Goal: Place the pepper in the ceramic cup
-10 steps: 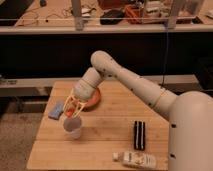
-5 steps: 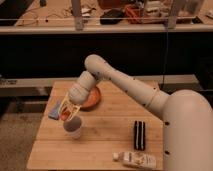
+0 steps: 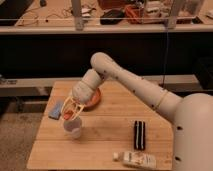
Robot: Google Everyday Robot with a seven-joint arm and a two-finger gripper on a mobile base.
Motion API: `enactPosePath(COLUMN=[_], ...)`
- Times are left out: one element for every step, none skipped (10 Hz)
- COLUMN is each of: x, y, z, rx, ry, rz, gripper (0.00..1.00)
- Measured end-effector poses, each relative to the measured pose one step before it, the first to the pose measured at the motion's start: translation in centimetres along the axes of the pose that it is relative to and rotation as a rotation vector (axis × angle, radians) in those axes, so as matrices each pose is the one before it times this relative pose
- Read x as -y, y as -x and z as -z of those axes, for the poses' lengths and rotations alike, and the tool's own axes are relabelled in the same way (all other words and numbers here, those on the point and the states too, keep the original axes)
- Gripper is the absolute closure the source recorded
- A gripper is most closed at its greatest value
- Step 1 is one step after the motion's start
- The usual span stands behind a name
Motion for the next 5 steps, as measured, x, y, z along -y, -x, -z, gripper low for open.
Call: enactPosePath(x=[-0.185,-0.22,-0.258,-0.185,-0.111], y=[0.046,0.051,-0.053,-0.102,-0.163], z=[-0.192,-0.2,-0.101,-0.232,-0.231], rx=[0.01311,0.01412,0.0107,0.00974,0.00545], ry=[-0.00372,-0.00408,-0.00279,0.00057,-0.00092], rz=[-0.00361,-0.0061,-0.00761,-0.00801,-0.00731], gripper=[0.95,0.95,0.95,0.95,0.95])
